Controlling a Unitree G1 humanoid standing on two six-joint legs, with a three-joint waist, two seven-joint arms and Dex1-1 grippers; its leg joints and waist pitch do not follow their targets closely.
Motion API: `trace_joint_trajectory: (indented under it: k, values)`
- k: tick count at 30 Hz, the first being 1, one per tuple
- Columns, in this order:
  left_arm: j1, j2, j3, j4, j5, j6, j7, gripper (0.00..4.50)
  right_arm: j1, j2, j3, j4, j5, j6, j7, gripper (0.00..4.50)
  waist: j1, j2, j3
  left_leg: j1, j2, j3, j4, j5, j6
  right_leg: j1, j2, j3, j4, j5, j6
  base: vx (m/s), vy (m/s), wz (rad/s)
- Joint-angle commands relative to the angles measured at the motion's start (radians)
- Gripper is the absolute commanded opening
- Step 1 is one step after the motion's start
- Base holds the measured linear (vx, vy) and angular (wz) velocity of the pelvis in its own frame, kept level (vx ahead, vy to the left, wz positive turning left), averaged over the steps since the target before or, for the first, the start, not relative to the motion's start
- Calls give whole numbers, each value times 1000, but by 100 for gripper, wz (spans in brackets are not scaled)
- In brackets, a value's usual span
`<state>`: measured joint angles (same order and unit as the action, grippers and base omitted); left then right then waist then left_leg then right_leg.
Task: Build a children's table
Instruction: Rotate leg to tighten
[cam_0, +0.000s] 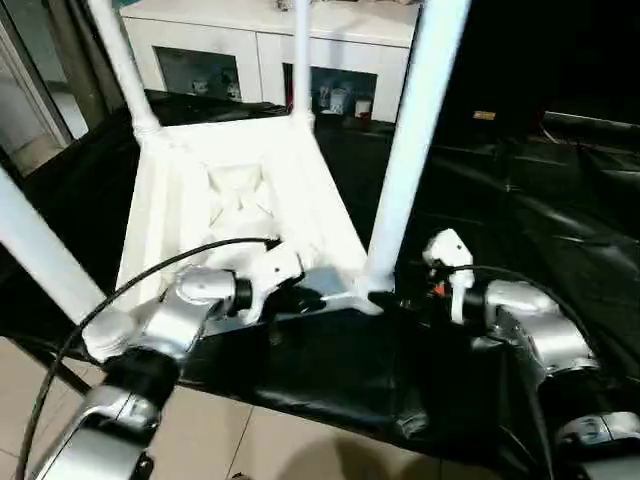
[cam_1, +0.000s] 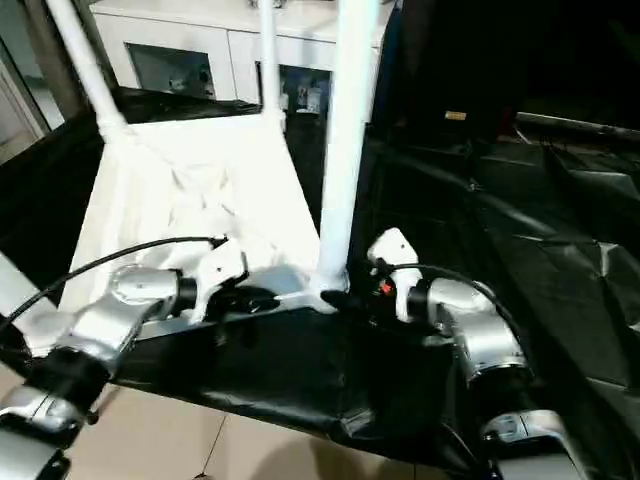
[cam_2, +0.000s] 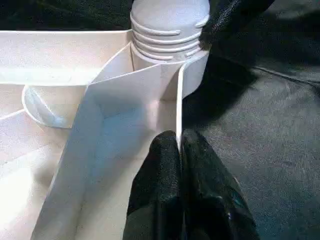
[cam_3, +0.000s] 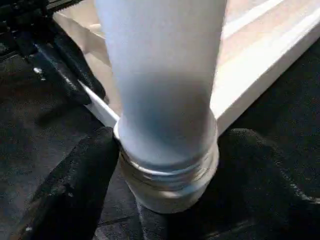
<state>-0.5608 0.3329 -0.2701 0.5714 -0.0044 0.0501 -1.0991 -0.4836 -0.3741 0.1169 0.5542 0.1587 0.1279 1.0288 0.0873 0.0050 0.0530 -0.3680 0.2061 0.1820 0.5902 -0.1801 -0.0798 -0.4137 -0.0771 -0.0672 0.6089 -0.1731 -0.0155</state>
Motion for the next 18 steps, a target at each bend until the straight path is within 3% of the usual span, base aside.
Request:
trace_joint_trajectory:
  k: [1,8,16,18]
  values:
    - [4,-13,8,-34,-39,-8,-28,0,-5,-3,-3,-5,5,4,6,343,0,-9,-67,7,23,-3,-65,-198,56,58,-60,41,-72,-219,-216,0,0,0]
    - [7,-8,8,-45,-45,1,-39,0,-3,11,4,-9,22,9,46,278,1,-7,-67,8,24,-4,-66,-196,52,57,-59,41,-72,-223,-211,0,0,0]
    - [1,-14,4,-38,-37,2,-34,0,8,24,4,-8,23,3,37,275,1,-7,-67,8,23,-4,-65,-193,51,57,-59,42,-72,-226,-209,0,0,0]
    - [-14,-27,-1,-16,-9,8,15,0,16,52,-14,6,10,-15,-37,275,0,-8,-67,8,24,-3,-66,-195,50,56,-60,42,-73,-223,-209,0,0,0]
